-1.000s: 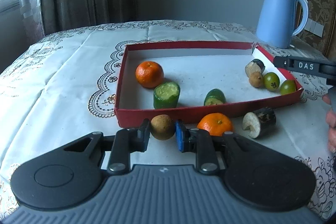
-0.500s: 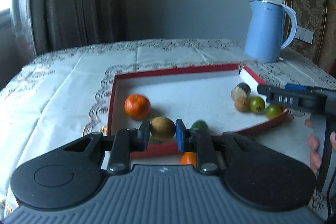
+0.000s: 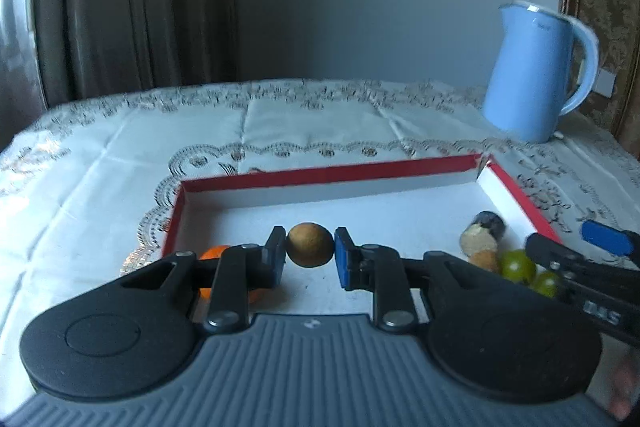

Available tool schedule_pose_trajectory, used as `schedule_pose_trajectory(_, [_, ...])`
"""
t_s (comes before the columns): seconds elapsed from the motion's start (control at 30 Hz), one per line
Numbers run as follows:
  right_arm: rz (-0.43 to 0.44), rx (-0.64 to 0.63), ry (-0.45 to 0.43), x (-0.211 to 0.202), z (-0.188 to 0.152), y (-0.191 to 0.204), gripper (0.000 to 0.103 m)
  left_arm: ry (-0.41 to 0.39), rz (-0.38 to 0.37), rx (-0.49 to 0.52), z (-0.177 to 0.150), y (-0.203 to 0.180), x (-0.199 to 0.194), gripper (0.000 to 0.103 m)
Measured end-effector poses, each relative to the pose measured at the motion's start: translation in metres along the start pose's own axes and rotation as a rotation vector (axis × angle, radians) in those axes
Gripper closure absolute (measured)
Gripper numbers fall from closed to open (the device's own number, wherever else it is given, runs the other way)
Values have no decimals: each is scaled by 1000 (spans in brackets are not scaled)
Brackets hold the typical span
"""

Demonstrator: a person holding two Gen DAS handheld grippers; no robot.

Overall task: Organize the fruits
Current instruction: 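Lower the kiwi into the red tray and open the left gripper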

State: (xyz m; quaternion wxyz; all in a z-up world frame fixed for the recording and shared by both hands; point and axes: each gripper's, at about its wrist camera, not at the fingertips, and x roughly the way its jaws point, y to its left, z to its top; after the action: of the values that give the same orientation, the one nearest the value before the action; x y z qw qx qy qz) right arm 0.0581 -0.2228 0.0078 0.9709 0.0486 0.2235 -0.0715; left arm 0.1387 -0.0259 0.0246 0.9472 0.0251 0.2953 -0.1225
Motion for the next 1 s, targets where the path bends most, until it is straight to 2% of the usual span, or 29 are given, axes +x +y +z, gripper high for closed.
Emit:
schedule_pose_trajectory(0.23, [14,-3,2,-1,1,1,27,52,17,1,-4,-5,32,80])
schedule_pose_trajectory(0.4, [21,-7,9,0,1,2,27,72,38,8,-8,-5,40,77])
schedule_pose_trajectory(0.5, [22,-7,9,0,1,2,24,49,35,2,-8,-2,32,64])
schedule_pose_trajectory(0.57, [17,-7,6,0,1,2,20,17,35,-2,-9,-1,22,47])
schedule_pose_trajectory(0.67, [16,-9,7,1,0,3,20,-32,44,-9,-12,1,2,32])
schedule_pose_trajectory(0.8, [10,-17,12,2,-1,4,20,-99,47,8,-24,5,-32,25])
schedule_pose_trajectory(0.87, [9,-21,17,2,-1,4,20,-113,25,-7,-33,10,-47,20])
schedule_pose_trajectory(1.0, [2,-35,16,3,-3,7,20,-117,-1,-30,-55,18,-73,16])
